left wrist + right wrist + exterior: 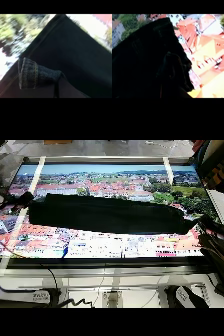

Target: Fold the clothes and pants, and hang the long-sleeved shirts on hangers.

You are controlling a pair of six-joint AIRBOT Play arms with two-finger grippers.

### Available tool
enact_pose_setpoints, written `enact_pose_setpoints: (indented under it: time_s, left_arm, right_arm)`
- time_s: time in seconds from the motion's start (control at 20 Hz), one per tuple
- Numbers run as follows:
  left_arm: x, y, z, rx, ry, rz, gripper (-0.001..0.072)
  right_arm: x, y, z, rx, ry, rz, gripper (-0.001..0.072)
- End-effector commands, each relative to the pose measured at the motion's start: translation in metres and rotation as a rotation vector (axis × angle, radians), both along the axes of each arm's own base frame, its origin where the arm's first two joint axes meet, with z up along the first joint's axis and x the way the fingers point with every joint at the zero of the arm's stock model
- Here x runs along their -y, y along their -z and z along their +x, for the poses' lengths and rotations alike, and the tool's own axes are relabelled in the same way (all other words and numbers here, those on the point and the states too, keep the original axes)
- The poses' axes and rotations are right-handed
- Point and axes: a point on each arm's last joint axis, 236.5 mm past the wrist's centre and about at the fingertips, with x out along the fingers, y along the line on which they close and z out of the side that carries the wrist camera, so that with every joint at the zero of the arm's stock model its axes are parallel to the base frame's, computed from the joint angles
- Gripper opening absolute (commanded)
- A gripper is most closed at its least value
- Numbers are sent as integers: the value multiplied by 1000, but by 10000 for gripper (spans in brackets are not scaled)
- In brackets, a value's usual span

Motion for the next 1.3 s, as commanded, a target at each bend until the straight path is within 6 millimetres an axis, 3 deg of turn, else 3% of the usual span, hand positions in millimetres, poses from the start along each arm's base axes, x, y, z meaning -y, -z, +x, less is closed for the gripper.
enact_pose_setpoints:
  time_s: [0.0, 0.15, 0.3, 0.45, 0.6, 0.65, 0.7, 0.75, 0.9, 1.0, 1.1, 1.25]
  left_arm:
    - [13, 10, 44, 9, -26, -42, 19]
    - [17, 16, 68, 41, -44, -60, 19]
    - [24, 26, 90, 100, -97, -92, 19]
    - [30, 33, 104, 140, -105, -99, 20]
    - [36, 35, 115, 180, -101, -87, 34]
    - [37, 33, 117, 194, -95, -74, 211]
    - [40, 29, 119, 199, -63, -44, 653]
    - [41, 23, 120, 203, -20, -5, 700]
    - [41, -13, 117, 244, 37, 60, 699]
    - [33, -36, 102, 225, 50, 90, 689]
    - [18, -42, 69, 111, 74, 139, 532]
    - [-2, -29, -5, -167, 239, 271, 482]
  right_arm:
    - [4, 13, 65, 40, 62, 82, 49]
    - [1, 34, 112, 12, 52, 138, 49]
    - [0, 48, 147, 11, 50, 165, 49]
    - [6, 47, 168, 55, 62, 131, 50]
    - [16, 45, 174, 86, 84, 101, 62]
    - [17, 45, 174, 86, 79, 88, 215]
    - [17, 45, 174, 84, 75, 84, 467]
    - [16, 45, 173, 78, 70, 85, 637]
    - [6, 47, 166, 43, 41, 106, 635]
    - [-2, 49, 158, -3, 3, 108, 614]
    - [-12, 49, 149, -46, -88, 67, 614]
    - [-28, 49, 135, -101, -226, 23, 614]
